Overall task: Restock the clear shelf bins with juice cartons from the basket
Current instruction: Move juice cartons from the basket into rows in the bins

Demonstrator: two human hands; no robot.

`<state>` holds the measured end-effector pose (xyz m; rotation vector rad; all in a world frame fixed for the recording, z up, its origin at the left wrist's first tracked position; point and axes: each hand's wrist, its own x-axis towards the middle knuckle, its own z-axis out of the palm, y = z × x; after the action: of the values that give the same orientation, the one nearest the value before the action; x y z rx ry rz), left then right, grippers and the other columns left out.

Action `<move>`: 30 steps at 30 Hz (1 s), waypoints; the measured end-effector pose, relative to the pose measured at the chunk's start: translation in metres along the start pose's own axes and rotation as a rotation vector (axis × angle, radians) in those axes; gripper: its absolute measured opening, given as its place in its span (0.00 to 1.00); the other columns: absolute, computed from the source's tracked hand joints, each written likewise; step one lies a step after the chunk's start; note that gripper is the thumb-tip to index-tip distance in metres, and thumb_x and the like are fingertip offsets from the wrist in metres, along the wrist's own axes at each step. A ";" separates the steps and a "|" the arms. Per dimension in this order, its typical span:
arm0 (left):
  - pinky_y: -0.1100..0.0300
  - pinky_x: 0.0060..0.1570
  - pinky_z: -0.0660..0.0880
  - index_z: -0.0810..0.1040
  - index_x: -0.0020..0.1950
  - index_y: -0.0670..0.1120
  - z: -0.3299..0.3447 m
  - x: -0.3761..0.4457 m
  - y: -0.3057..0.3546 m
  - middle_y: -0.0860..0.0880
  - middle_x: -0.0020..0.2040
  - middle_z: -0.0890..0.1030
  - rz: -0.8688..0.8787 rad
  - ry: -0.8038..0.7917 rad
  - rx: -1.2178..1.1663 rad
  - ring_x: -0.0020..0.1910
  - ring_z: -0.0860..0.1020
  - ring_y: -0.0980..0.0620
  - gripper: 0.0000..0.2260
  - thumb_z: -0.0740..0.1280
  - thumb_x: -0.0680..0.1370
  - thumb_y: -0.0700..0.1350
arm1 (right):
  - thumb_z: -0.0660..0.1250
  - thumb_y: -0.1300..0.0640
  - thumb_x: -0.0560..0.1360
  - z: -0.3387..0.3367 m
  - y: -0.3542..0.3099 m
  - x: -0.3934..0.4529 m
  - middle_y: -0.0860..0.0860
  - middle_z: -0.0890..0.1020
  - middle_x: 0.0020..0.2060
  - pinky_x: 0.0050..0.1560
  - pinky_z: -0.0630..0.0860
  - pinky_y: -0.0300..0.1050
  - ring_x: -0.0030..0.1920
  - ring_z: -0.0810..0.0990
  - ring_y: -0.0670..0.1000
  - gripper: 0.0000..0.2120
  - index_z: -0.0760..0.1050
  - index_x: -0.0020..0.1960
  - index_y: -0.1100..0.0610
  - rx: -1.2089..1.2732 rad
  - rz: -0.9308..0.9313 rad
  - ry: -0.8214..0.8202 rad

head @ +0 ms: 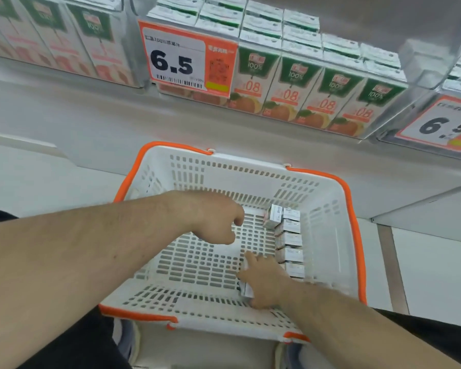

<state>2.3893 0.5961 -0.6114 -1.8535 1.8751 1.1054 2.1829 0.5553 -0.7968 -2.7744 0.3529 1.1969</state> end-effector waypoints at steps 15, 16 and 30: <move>0.48 0.59 0.75 0.59 0.75 0.53 -0.006 -0.020 -0.004 0.48 0.67 0.69 -0.036 0.120 -0.047 0.62 0.74 0.45 0.31 0.67 0.75 0.51 | 0.77 0.54 0.62 -0.150 0.035 -0.059 0.53 0.83 0.40 0.36 0.76 0.44 0.40 0.82 0.51 0.14 0.82 0.46 0.55 1.236 0.213 0.358; 0.48 0.58 0.75 0.59 0.74 0.53 -0.005 -0.024 -0.002 0.48 0.65 0.69 -0.015 0.171 -0.102 0.60 0.74 0.46 0.32 0.69 0.73 0.52 | 0.76 0.54 0.62 -0.165 0.033 -0.070 0.53 0.82 0.38 0.33 0.74 0.44 0.39 0.81 0.51 0.15 0.82 0.48 0.56 1.307 0.203 0.356; 0.58 0.29 0.74 0.77 0.55 0.46 -0.041 -0.076 0.002 0.39 0.39 0.84 0.268 0.533 -1.331 0.28 0.77 0.46 0.11 0.71 0.75 0.34 | 0.69 0.66 0.76 -0.239 0.034 -0.158 0.57 0.84 0.45 0.36 0.76 0.44 0.37 0.79 0.51 0.29 0.69 0.72 0.46 1.612 -0.009 0.510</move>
<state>2.4100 0.6235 -0.5321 -2.7620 1.7416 2.5868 2.2379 0.5064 -0.5182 -1.4901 0.8257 -0.0623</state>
